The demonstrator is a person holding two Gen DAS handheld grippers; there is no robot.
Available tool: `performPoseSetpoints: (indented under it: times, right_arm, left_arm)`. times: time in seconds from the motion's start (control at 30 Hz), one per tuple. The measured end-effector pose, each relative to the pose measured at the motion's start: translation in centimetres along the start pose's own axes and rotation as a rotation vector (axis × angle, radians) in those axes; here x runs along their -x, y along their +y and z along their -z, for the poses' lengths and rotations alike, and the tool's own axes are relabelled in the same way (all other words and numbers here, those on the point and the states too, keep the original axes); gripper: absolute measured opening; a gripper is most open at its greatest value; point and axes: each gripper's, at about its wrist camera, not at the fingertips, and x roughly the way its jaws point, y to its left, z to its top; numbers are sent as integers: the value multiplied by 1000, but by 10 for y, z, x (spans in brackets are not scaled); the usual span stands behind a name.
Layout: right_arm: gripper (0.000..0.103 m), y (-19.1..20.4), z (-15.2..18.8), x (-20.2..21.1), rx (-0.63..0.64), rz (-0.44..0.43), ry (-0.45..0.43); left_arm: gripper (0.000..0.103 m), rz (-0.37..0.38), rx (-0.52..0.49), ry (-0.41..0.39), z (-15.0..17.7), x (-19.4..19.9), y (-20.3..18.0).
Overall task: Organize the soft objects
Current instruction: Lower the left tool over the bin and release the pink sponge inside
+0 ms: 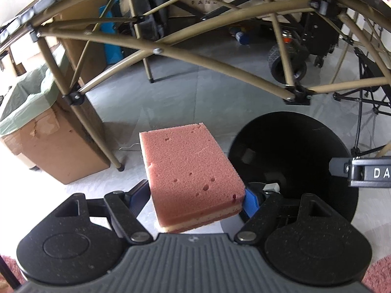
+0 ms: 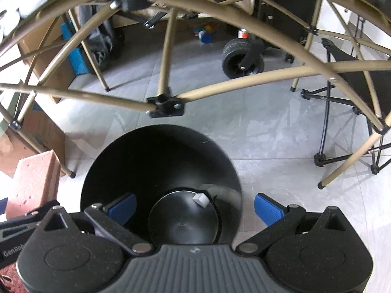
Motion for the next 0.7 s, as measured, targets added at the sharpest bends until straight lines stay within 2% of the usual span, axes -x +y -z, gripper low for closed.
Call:
performPoseSetpoints:
  times: [0.37, 0.7]
  right_arm:
    - [103, -43, 3, 15, -78, 23, -39]
    - [103, -82, 6, 24, -151, 46, -68]
  left_arm:
    - [78, 50, -91, -17, -1, 8, -44]
    - [78, 137, -151, 32, -3, 9, -85]
